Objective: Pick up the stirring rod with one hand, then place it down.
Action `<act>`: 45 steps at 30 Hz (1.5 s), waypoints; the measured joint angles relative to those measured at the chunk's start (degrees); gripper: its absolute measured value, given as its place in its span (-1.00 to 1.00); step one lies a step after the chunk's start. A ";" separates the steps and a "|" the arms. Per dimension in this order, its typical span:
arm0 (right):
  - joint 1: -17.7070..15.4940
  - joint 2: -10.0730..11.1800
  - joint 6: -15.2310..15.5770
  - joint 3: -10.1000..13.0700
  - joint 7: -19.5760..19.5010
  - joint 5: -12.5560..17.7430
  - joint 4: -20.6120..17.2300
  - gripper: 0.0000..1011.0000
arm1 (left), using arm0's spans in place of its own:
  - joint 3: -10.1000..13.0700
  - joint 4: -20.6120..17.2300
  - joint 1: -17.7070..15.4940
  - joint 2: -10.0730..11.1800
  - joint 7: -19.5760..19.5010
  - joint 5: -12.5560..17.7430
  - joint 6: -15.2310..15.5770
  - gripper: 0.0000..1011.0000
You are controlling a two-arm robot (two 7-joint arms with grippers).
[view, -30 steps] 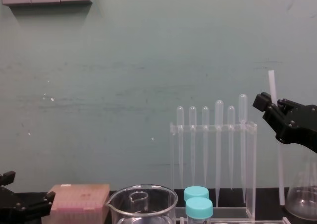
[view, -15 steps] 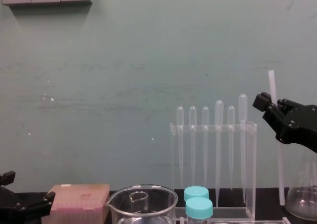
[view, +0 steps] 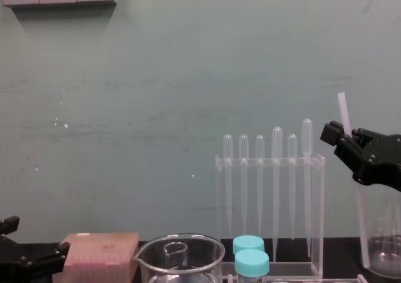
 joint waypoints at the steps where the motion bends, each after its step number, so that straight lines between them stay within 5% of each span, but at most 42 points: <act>1: -0.31 0.18 0.41 0.07 0.20 0.08 -0.45 -0.87 | 0.00 0.00 0.00 0.00 0.00 0.00 0.00 0.98; 11: -2.87 1.45 2.56 0.59 3.49 0.54 -4.02 -0.87 | 0.00 0.00 0.00 0.00 0.00 0.00 0.00 0.98; 26: -1.94 1.05 6.63 -0.15 8.89 3.97 -2.31 -0.87 | 0.00 0.00 0.00 0.00 0.00 0.00 0.00 0.98; 39: 1.00 0.61 11.80 -2.42 11.39 6.26 2.73 -0.87 | 0.00 0.00 0.00 0.00 0.00 0.00 0.00 0.98; 45: 3.86 0.16 13.88 -4.92 12.63 5.20 8.20 -0.87 | 0.00 0.00 0.00 0.00 0.00 0.00 0.00 0.98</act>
